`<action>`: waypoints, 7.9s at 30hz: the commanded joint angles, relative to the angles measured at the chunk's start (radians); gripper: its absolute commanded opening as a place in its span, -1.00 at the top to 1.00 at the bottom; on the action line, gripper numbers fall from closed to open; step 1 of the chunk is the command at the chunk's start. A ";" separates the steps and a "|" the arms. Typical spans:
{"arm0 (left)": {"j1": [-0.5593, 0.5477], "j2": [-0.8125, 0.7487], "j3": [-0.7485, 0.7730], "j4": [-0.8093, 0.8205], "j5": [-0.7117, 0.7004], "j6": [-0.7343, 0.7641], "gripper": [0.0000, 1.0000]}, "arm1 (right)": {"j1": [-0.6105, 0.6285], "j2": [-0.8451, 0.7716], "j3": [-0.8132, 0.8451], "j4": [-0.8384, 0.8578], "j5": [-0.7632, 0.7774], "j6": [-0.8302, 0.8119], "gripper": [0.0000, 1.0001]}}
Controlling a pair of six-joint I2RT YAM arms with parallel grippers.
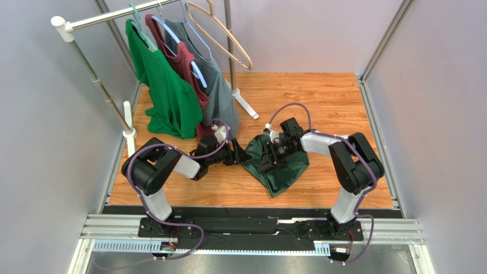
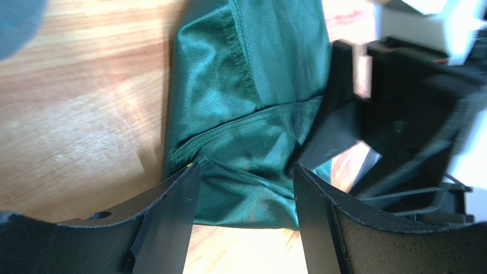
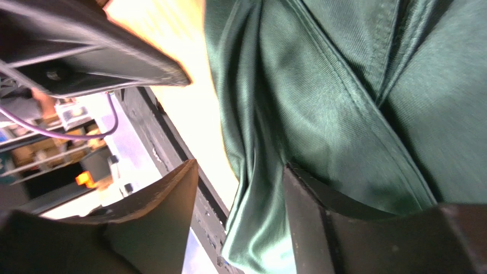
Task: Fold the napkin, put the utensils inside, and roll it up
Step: Roll the napkin with the utensil
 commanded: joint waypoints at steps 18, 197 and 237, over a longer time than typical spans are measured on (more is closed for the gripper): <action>0.000 -0.038 0.058 -0.205 -0.054 0.090 -0.42 | 0.506 -0.351 0.004 -0.342 0.919 0.182 -0.01; 0.034 0.042 0.156 -0.441 0.009 0.146 -0.43 | 0.551 -0.130 -0.080 0.132 1.164 -0.071 0.03; 0.137 -0.242 -0.009 -0.395 0.113 0.170 -0.66 | 0.385 -0.065 -0.120 0.061 0.551 -0.019 0.67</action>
